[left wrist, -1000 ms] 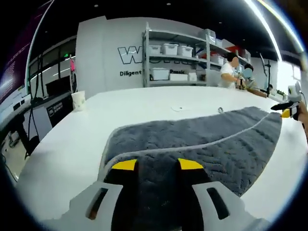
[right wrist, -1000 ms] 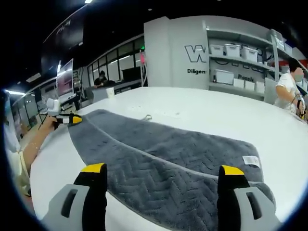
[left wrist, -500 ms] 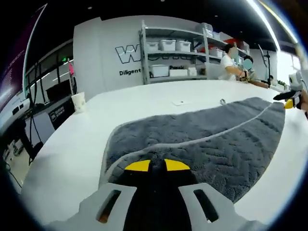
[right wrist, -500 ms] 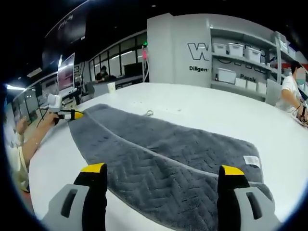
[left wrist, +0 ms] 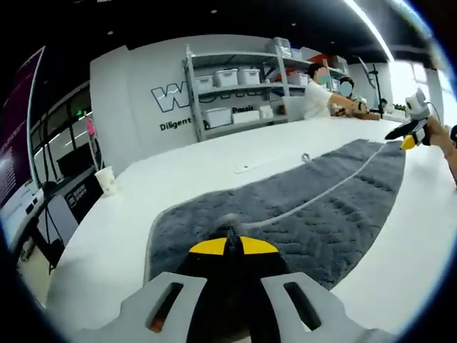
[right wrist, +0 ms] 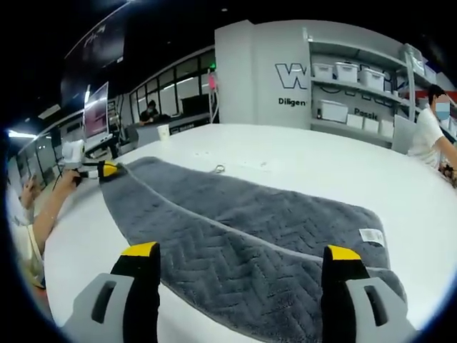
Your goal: Open the folded towel by lifting each exposed corner and separating the folded layers until the towel lies flat within the target outline without major curled edges
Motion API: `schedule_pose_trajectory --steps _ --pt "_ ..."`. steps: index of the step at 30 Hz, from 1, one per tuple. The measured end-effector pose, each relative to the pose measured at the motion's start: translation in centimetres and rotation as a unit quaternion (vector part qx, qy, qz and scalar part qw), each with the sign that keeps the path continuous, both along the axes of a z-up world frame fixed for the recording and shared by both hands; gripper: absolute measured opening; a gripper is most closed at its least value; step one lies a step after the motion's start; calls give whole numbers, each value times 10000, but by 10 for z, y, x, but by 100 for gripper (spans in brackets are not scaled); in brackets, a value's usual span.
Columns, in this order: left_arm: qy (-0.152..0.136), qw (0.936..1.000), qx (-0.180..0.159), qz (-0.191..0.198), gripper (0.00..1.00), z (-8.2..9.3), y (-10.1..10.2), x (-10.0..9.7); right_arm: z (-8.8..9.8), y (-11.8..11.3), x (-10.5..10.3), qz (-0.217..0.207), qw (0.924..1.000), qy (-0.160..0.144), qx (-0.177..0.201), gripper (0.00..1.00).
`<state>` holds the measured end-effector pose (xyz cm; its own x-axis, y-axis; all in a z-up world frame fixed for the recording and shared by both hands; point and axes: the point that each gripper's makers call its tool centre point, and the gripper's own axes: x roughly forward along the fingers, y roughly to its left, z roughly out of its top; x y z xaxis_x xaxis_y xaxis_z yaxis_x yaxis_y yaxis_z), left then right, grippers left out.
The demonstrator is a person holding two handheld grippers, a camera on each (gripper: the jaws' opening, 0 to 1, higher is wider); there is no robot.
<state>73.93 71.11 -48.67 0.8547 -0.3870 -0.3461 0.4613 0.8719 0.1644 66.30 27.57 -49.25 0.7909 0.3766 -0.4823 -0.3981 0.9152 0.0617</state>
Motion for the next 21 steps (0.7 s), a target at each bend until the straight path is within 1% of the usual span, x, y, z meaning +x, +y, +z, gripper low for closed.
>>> schedule_pose_trajectory --steps 1,3,6,10,12,15,19,21 --pt "-6 9999 -16 -105 4 1 -4 -3 -1 0 0 3 10000 8 -5 93" --pt "-119 9987 -86 -479 4 7 -19 -10 -2 1 0 24 10000 43 -29 93" --pt "-133 9962 -199 -837 4 10 -34 -16 -3 1 0 43 10000 56 -45 93" --pt "-48 9891 -262 -1449 4 10 -52 -28 -5 2 -1 44 9999 84 -48 93" --pt "104 9845 -190 -1739 4 5 -58 -36 -6 1 -1 30 9999 101 -46 93" --pt "270 9845 -87 -1734 4 -1 -57 -39 -7 1 -1 23 9999 115 -46 93" --pt "512 9815 -146 -1837 4 -5 -50 -46 -9 1 0 30 9999 139 -64 93" --pt "875 9769 -153 -1946 4 -16 -47 -57 -10 2 -1 31 9999 151 -70 93"
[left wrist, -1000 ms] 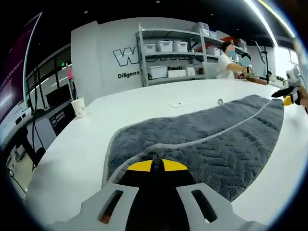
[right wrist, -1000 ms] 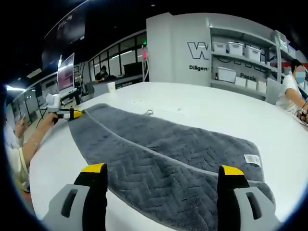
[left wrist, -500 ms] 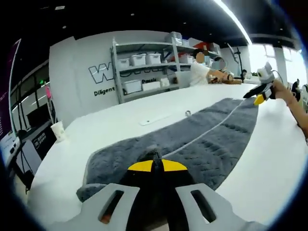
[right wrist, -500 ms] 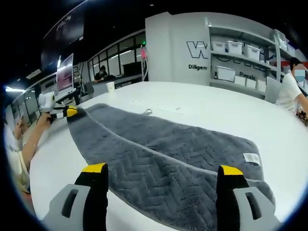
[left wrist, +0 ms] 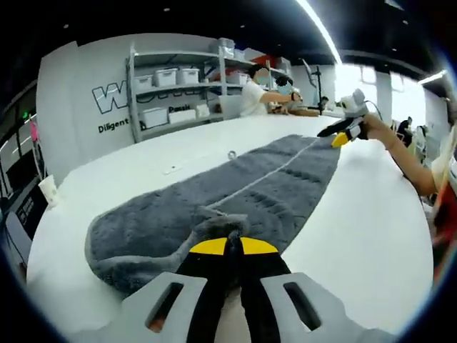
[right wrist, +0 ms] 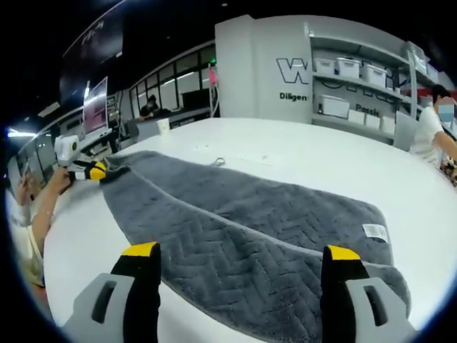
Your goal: Open the folded towel by lifting each exposed corner and separating the folded layers until the towel lies flat within the target outline without major curled edges
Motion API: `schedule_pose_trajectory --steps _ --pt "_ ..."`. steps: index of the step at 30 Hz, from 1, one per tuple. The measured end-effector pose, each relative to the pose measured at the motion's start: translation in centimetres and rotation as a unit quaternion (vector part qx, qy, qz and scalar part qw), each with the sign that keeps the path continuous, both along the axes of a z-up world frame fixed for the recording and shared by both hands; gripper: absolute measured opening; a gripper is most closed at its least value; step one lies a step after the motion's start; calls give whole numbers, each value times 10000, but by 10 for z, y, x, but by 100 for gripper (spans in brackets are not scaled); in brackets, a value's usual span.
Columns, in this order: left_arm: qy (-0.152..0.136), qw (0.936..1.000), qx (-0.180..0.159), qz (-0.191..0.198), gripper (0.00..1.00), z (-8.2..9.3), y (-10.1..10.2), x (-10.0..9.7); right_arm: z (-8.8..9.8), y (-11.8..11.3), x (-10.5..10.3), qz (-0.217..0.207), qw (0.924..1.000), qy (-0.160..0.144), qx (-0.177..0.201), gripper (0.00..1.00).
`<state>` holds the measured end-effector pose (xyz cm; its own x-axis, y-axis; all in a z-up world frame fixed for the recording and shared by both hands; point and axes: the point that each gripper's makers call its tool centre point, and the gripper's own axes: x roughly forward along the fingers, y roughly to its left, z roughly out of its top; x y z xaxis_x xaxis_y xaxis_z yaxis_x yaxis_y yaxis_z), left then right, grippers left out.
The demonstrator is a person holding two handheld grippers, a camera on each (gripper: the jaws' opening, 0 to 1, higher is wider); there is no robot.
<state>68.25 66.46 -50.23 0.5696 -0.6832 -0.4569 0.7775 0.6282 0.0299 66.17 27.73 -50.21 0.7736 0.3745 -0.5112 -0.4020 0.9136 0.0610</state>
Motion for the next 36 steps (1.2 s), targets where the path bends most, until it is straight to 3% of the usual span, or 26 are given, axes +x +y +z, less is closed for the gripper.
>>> schedule_pose_trajectory --steps 2,11,14,17,20,22,25,30,33,36 --pt "187 9997 176 -42 4 -12 6 -6 -1 0 0 1 10000 16 -10 93" --pt "155 9997 121 -128 10 -11 3 -8 -1 0 1 9 10000 35 -15 93" --pt "-80 9991 -379 -148 19 11 -1 -9 -1 -1 1 4 10000 36 -10 93" --pt "-432 9953 -849 -164 20 35 -4 -8 -1 -1 0 0 10000 29 -4 93" --pt "-843 9913 -1012 -20 27 53 -4 -3 0 -1 0 -5 10000 18 -2 93" --pt "-966 9917 -831 175 32 52 0 3 0 -1 0 -3 10000 16 3 93" --pt "-885 9931 -322 699 42 34 10 21 0 -2 2 -11 10000 26 -2 93" --pt "-713 9939 -45 839 65 17 3 29 -1 -1 2 11 10000 53 -13 93" --pt "-486 9954 3 822 65 7 1 28 -2 0 2 26 10000 67 -22 93" --pt "-508 9912 754 959 62 -10 12 32 -2 1 1 38 10000 80 -29 93"
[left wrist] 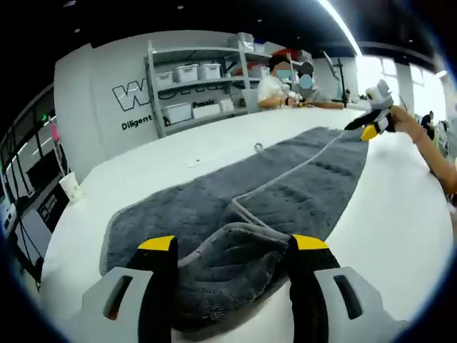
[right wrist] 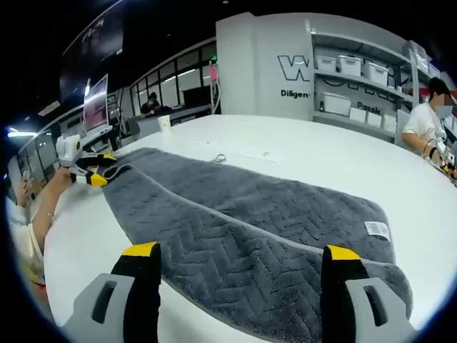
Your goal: Open the folded towel by lifting each exposed corner and separating the folded layers until the towel lies flat within the target outline without major curled edges
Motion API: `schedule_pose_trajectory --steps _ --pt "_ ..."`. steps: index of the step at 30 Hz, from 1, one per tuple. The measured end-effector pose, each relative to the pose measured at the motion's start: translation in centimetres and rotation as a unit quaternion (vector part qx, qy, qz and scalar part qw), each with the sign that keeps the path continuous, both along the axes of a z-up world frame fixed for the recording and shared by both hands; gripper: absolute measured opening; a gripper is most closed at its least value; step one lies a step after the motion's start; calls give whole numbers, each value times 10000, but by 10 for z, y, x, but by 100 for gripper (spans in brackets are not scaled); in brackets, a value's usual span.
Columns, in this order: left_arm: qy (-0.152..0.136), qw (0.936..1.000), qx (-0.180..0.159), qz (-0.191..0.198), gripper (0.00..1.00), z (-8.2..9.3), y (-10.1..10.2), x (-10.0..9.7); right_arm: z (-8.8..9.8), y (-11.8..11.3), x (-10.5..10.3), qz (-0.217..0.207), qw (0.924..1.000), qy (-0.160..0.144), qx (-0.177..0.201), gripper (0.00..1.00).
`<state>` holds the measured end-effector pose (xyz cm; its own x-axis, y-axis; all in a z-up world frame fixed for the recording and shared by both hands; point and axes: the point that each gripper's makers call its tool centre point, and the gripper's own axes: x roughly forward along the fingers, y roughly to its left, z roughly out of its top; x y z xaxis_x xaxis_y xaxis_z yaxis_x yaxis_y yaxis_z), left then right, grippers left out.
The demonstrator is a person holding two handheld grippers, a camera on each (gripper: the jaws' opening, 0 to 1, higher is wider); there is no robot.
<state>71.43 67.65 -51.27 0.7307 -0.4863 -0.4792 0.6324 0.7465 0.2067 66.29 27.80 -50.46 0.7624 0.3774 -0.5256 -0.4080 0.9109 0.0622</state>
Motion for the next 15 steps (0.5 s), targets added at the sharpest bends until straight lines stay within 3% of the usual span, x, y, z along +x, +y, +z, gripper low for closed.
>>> schedule_pose_trajectory --steps 1,3,7,15 --pt "-30 10000 85 21 62 -2 0 1 0 0 0 5 10000 1 0 93" --pt "-30 9999 -105 -13 56 2 -4 1 0 1 -1 12 10000 -3 3 93" --pt "59 9995 -270 -151 24 2 -10 -3 1 1 -2 23 10000 -15 -3 93" --pt "-123 9991 -352 -193 9 15 -4 -4 -1 4 -5 63 10000 9 -21 92"
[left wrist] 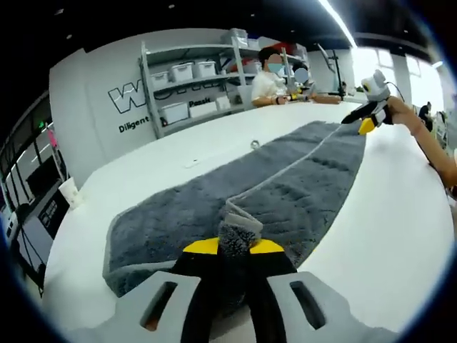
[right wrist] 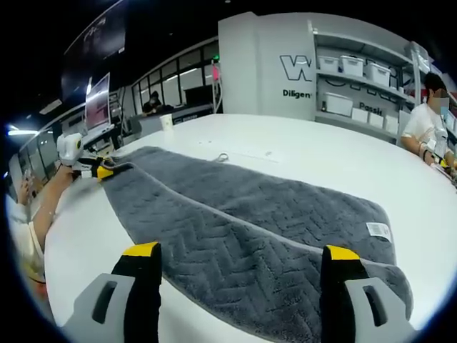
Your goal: Open the folded towel by lifting each exposed corner and separating the folded layers until the towel lies flat within the target outline without major curled edges
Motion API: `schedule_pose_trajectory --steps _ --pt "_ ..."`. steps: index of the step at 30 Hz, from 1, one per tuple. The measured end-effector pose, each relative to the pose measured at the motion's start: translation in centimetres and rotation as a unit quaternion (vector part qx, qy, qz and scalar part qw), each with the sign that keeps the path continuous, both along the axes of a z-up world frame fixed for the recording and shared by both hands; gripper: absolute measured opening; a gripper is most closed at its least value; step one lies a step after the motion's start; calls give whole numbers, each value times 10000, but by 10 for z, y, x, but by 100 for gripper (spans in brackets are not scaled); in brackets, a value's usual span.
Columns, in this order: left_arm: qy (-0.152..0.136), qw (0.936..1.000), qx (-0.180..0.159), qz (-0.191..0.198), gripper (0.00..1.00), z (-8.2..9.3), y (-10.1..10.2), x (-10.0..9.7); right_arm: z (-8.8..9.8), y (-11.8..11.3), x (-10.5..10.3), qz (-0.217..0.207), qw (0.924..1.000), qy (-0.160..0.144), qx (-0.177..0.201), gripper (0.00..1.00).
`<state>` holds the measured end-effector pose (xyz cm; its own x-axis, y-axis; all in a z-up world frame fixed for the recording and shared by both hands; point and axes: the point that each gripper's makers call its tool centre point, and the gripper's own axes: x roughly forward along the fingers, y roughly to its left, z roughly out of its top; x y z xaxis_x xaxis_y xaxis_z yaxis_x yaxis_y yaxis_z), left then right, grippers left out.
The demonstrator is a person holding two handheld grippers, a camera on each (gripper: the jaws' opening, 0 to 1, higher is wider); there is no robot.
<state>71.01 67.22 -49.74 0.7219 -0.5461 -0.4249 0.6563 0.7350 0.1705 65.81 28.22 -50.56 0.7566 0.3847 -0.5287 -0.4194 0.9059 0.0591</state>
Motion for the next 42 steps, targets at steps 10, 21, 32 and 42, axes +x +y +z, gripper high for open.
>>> schedule_pose_trajectory --steps 10,21,32,42 --pt "-364 9888 -1435 -168 9 50 14 -10 -2 0 1 17 10000 22 -10 92" --pt "324 9800 -1831 -711 7 41 11 -39 -5 -2 2 21 10000 70 -12 91" --pt "1395 9822 -1207 -352 6 -10 27 -49 -11 0 1 99 9998 172 -90 91" --pt "1045 9854 -1175 -657 70 1 13 -50 -15 -1 1 76 9996 246 -135 92"
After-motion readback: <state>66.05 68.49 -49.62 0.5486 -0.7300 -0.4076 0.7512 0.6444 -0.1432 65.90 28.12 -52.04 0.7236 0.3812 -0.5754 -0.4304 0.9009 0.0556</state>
